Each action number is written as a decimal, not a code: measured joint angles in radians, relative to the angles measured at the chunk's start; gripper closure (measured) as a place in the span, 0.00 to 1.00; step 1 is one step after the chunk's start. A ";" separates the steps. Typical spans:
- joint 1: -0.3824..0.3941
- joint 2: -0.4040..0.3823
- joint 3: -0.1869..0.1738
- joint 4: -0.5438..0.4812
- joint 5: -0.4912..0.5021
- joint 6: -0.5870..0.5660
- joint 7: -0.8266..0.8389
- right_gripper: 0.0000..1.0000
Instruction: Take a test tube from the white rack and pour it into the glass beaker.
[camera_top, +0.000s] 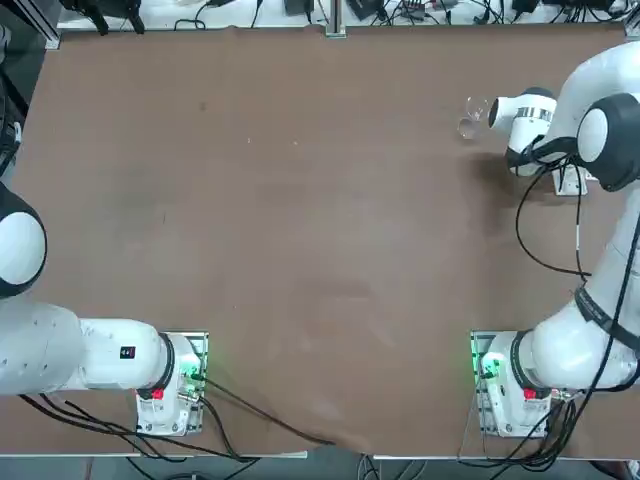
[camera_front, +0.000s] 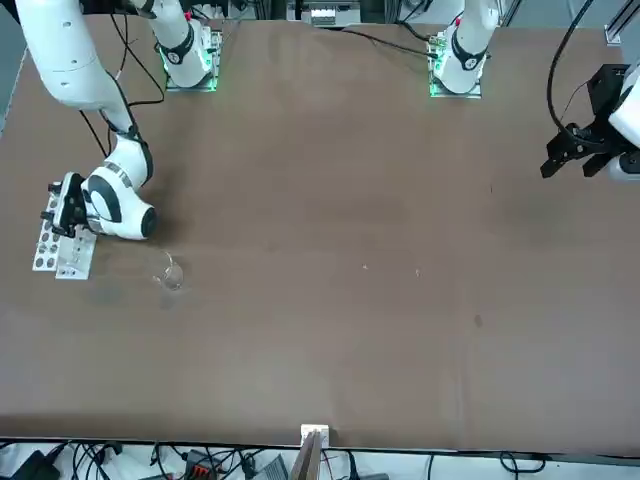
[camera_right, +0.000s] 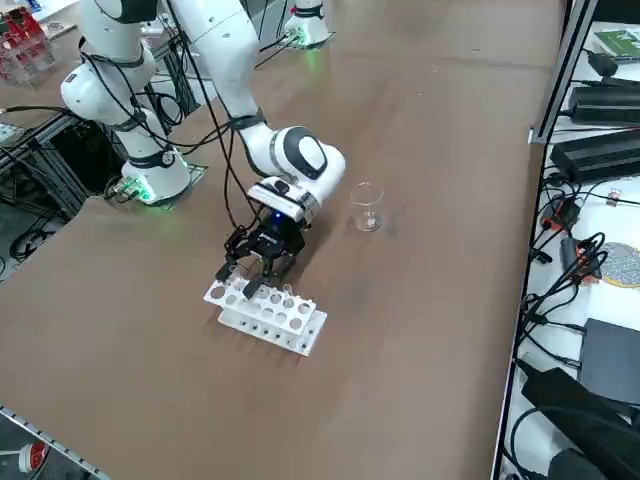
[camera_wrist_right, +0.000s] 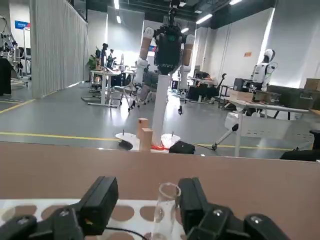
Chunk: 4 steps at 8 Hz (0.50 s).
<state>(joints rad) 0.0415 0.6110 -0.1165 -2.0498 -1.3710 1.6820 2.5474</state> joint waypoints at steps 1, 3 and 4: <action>0.001 0.004 0.002 -0.001 0.000 -0.004 0.016 0.27; 0.004 0.018 0.004 -0.001 0.000 -0.009 0.049 0.30; 0.005 0.025 0.004 -0.001 0.000 -0.012 0.065 0.33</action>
<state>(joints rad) 0.0465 0.6356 -0.1121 -2.0509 -1.3709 1.6702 2.6125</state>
